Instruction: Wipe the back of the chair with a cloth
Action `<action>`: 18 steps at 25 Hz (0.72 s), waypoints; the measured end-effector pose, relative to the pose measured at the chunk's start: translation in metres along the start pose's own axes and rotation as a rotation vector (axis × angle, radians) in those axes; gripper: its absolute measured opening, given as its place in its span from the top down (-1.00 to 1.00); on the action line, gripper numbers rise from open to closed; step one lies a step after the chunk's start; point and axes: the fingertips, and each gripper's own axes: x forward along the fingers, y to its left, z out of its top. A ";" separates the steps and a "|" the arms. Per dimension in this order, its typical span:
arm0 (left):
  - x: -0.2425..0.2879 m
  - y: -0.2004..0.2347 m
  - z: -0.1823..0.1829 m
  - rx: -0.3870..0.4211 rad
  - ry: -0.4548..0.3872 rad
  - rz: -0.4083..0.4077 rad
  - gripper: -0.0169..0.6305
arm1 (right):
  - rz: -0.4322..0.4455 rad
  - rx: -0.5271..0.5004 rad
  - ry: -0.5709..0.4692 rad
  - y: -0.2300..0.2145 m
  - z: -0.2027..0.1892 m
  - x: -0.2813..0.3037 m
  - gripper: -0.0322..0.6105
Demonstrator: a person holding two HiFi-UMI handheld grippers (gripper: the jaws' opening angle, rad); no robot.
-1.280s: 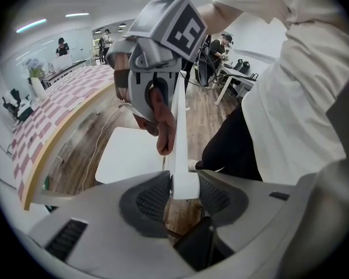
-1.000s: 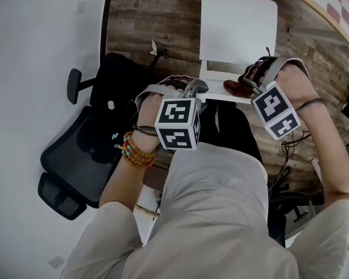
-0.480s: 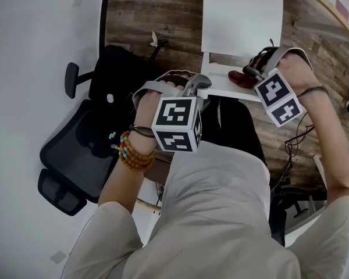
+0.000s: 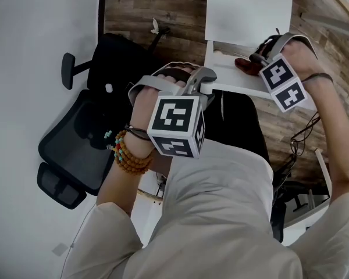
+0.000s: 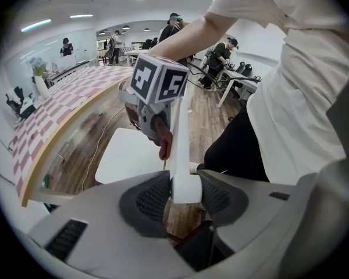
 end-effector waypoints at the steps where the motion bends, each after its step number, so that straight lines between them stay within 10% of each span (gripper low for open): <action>1: 0.000 0.000 0.000 0.000 -0.002 0.001 0.41 | 0.010 0.002 -0.008 0.000 0.000 0.003 0.64; 18: 0.003 0.001 0.000 0.004 -0.012 0.004 0.40 | 0.072 -0.013 -0.007 -0.005 -0.017 0.049 0.64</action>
